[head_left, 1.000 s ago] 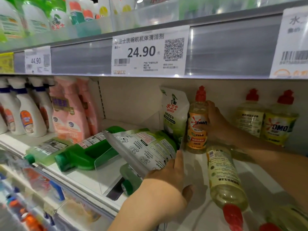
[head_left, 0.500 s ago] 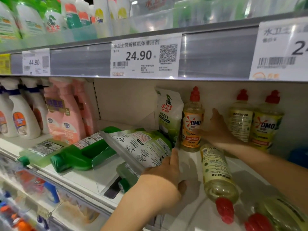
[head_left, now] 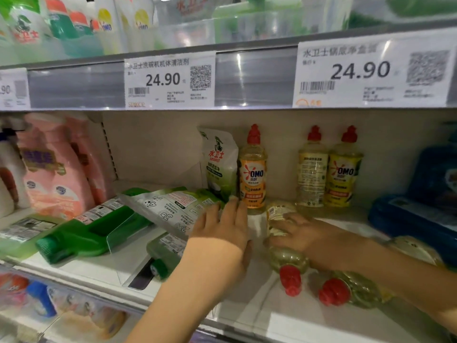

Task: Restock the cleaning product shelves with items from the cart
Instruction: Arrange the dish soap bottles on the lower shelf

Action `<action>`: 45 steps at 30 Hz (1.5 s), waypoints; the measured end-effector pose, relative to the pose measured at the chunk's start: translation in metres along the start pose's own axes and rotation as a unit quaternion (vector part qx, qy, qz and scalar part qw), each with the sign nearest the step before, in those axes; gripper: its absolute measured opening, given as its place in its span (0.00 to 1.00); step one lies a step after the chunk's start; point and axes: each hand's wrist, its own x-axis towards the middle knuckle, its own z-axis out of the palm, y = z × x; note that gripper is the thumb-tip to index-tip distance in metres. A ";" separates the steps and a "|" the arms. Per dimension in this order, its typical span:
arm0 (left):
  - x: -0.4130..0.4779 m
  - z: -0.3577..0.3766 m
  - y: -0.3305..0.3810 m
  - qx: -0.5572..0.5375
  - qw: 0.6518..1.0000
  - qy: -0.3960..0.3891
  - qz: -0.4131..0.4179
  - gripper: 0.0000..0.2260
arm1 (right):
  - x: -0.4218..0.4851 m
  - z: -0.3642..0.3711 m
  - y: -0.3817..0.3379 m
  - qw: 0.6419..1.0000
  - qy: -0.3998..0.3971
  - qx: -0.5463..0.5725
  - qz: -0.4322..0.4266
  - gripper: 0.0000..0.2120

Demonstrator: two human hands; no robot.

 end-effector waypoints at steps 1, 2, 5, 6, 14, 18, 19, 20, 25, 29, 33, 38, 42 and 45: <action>-0.005 -0.004 0.006 -0.020 0.999 0.020 0.022 0.26 | 0.000 -0.003 -0.001 1.000 -0.005 -0.010 -0.007 0.36; -0.009 -0.005 0.011 -0.037 0.998 0.035 0.045 0.26 | 0.000 -0.008 -0.003 1.000 -0.023 -0.014 -0.006 0.35; -0.020 -0.004 0.024 -0.083 0.992 0.013 0.093 0.27 | -0.006 -0.018 -0.010 0.999 -0.024 0.024 -0.016 0.33; -0.021 -0.003 0.027 -0.100 0.990 -0.019 0.098 0.28 | -0.010 -0.022 -0.013 0.998 -0.019 0.046 -0.024 0.32; -0.021 -0.021 0.014 -0.289 0.939 -0.124 0.138 0.40 | -0.040 -0.054 -0.004 0.944 0.041 0.324 -0.043 0.32; -0.011 -0.025 0.011 -0.375 0.919 -0.011 0.124 0.28 | -0.047 -0.064 0.000 0.881 0.043 0.465 -0.074 0.31; -0.009 -0.025 0.010 -0.410 0.905 0.017 0.109 0.26 | -0.047 -0.064 0.001 0.864 0.049 0.495 -0.081 0.31; -0.006 -0.025 0.009 -0.442 0.891 0.040 0.091 0.25 | -0.048 -0.063 0.002 0.844 0.057 0.526 -0.085 0.31; 0.008 -0.027 0.013 -0.513 0.853 0.097 0.021 0.24 | -0.047 -0.050 0.007 0.709 0.062 0.699 -0.067 0.36; 0.021 -0.027 0.014 -0.457 0.886 0.079 -0.013 0.30 | -0.043 -0.044 0.000 0.682 0.075 0.726 -0.045 0.31; 0.027 -0.021 0.025 -0.461 0.884 0.073 -0.016 0.24 | -0.039 -0.038 -0.019 0.723 0.179 0.667 0.004 0.36; 0.027 -0.002 0.044 -0.466 0.880 0.088 -0.003 0.31 | -0.039 -0.028 -0.023 0.732 0.236 0.639 0.026 0.40; 0.040 0.005 0.047 -0.467 0.879 0.097 -0.010 0.25 | -0.033 -0.025 -0.005 0.751 0.218 0.621 0.050 0.36; 0.054 0.012 0.054 -0.496 0.864 0.087 -0.007 0.25 | -0.030 -0.022 0.010 0.773 0.226 0.588 0.074 0.25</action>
